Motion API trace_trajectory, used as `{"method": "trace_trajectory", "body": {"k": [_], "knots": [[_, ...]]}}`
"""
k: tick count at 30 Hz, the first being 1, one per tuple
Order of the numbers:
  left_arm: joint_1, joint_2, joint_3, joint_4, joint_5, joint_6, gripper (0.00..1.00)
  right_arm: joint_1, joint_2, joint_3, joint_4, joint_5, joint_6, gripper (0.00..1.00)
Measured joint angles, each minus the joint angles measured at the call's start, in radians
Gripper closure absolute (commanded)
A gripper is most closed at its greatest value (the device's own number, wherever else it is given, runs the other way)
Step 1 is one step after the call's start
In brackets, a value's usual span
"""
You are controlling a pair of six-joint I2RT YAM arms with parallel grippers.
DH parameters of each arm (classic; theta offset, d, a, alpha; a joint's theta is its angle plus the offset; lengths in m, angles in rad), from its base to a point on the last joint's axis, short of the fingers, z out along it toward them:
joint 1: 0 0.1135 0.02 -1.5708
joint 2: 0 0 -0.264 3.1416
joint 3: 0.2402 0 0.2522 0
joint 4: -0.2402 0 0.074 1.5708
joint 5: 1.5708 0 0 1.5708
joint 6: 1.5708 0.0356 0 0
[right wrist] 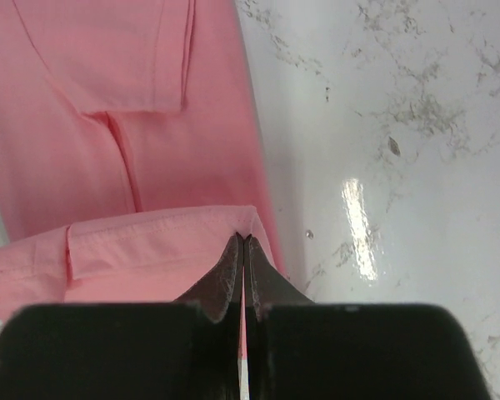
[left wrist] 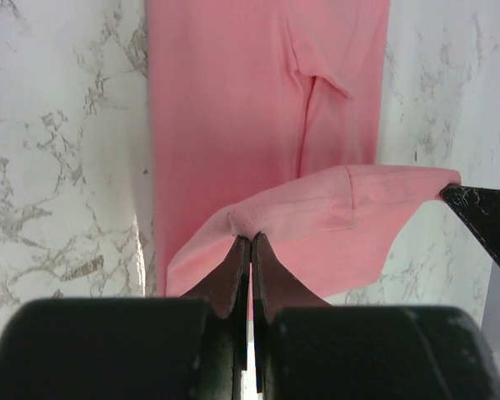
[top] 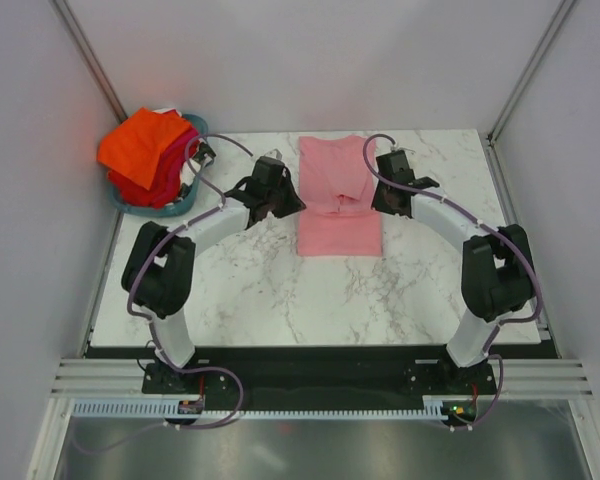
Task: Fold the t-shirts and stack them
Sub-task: Fold the tshirt
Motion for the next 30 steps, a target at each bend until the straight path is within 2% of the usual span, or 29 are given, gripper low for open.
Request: {"method": "trace_trajectory", "body": {"k": [7, 15, 16, 17, 19, 20, 21, 23, 25, 28, 30], "knots": [[0.05, 0.14, 0.105, -0.007, 0.069, 0.003, 0.98, -0.03, 0.117, 0.097, 0.017, -0.041, -0.011, 1.0], [0.073, 0.229, 0.2, -0.011, 0.113, 0.003, 0.96, -0.045, 0.208, 0.177, 0.021, -0.058, -0.022, 1.0], [0.076, 0.24, 0.213, -0.011, 0.12, 0.003, 0.95, -0.046, 0.219, 0.188, 0.02, -0.058, -0.026, 1.0], [0.077, 0.251, 0.226, -0.011, 0.127, 0.003, 0.88, -0.047, 0.229, 0.195, 0.021, -0.058, -0.028, 1.0], [0.081, 0.277, 0.254, -0.011, 0.145, 0.007, 0.78, -0.049, 0.248, 0.214, 0.021, -0.055, -0.03, 0.89], [0.083, 0.29, 0.267, -0.011, 0.152, 0.01, 0.65, -0.05, 0.257, 0.222, 0.022, -0.051, -0.032, 0.8], [0.084, 0.301, 0.278, -0.012, 0.155, 0.014, 0.6, -0.05, 0.263, 0.228, 0.022, -0.046, -0.033, 0.67], [0.088, 0.319, 0.295, -0.017, 0.16, 0.019, 0.52, -0.05, 0.267, 0.235, 0.022, -0.034, -0.034, 0.58], [0.089, 0.332, 0.31, -0.03, 0.161, 0.023, 0.46, -0.051, 0.267, 0.24, 0.023, -0.016, -0.035, 0.56], [0.089, 0.338, 0.319, -0.05, 0.16, 0.032, 0.46, -0.052, 0.267, 0.246, 0.024, 0.008, -0.035, 0.56], [0.089, 0.337, 0.319, -0.053, 0.158, 0.039, 0.46, -0.053, 0.267, 0.246, 0.023, 0.014, -0.036, 0.6]]}}
